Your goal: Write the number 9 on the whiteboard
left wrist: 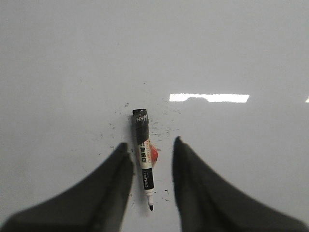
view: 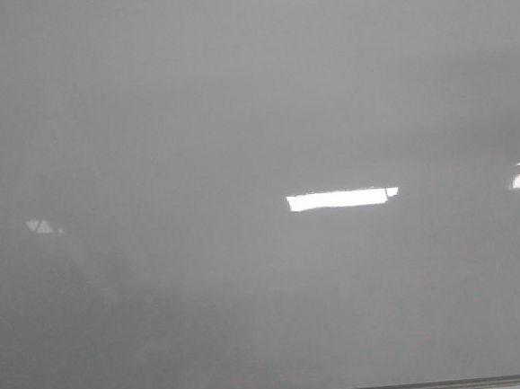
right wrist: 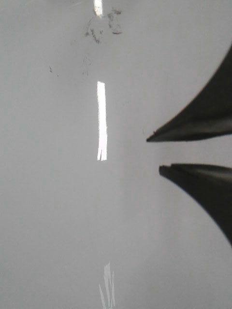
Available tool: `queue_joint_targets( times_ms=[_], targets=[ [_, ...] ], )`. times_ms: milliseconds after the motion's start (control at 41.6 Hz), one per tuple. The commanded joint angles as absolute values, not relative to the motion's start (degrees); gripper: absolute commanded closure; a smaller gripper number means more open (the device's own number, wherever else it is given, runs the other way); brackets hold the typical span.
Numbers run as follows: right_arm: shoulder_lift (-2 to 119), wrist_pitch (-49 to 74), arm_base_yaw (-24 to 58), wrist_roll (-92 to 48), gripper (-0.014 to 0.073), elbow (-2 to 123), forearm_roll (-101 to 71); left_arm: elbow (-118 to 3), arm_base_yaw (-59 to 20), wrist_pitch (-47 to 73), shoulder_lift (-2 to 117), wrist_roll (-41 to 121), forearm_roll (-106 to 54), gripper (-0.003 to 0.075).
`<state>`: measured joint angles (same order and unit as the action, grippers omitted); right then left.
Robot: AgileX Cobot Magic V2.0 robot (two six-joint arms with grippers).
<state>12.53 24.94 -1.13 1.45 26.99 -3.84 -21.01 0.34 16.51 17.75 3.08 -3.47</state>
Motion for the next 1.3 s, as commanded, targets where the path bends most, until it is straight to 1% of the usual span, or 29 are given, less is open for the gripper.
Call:
queue_joint_targets(
  times_ms=[0, 48, 96, 192, 264, 361, 481, 577, 721, 962, 1082, 1178, 1274],
  targets=[
    [13.69, 20.59, -1.04, 1.29, 0.0186, 28.87, -4.21, -23.13, 0.34, 11.18, 18.61, 2.79, -3.73, 0.0164],
    [13.69, 20.59, -1.04, 1.29, 0.0113, 28.87, -4.21, -23.13, 0.34, 10.97, 18.61, 2.79, -3.73, 0.0080],
    [13.69, 20.59, -1.04, 1.29, 0.0095, 28.87, -4.21, -22.91, 0.34, 9.83, 18.61, 2.79, -3.97, 0.0056],
    [13.69, 20.59, -1.04, 1.29, 0.0094, 28.87, -4.21, -22.77, 0.11, 9.35, 19.97, 2.79, -4.45, 0.0060],
    [13.69, 20.59, -1.04, 1.29, 0.0094, 28.87, -4.21, -23.98, -0.66, 10.89, 23.34, 2.79, -4.45, 0.0060],
    [13.69, 20.59, -1.04, 1.29, 0.0094, 28.87, -4.21, -26.15, -1.86, 13.33, 29.88, 2.79, -4.86, 0.0060],
    [13.69, 20.59, -1.04, 1.29, 0.0094, 28.87, -4.21, -28.27, -2.58, 13.86, 40.96, 2.79, -10.03, 0.0060],
    [13.69, 20.59, -1.04, 1.29, 0.0094, 28.87, -4.21, -28.73, -2.58, 10.24, 49.21, 2.67, -13.37, 0.0060],
    [13.69, 20.59, -1.04, 1.29, 0.0094, 28.87, -4.21, -29.33, -2.58, 3.73, 59.71, 2.67, -13.49, 0.0060],
    [13.69, 20.59, -1.04, 1.29, 0.0094, 28.87, -4.21, -29.33, -2.58, -8.42, 72.86, 2.67, -13.49, 0.0061],
    [13.69, 20.59, -1.04, 1.29, 0.0094, 28.87, -4.21, -29.33, -2.58, -14.55, 77.77, 2.67, -13.49, 0.0092],
    [13.69, 20.59, -1.04, 1.29, 0.0094, 28.87, -4.21, -29.99, -2.58, -16.82, 80.97, 2.67, -13.49, 0.0148],
    [13.69, 20.59, -1.04, 1.29, 0.0094, 28.87, -4.21, -31.21, -2.58, -18.80, 83.78, 2.67, -13.37, 0.0228]
  ],
)
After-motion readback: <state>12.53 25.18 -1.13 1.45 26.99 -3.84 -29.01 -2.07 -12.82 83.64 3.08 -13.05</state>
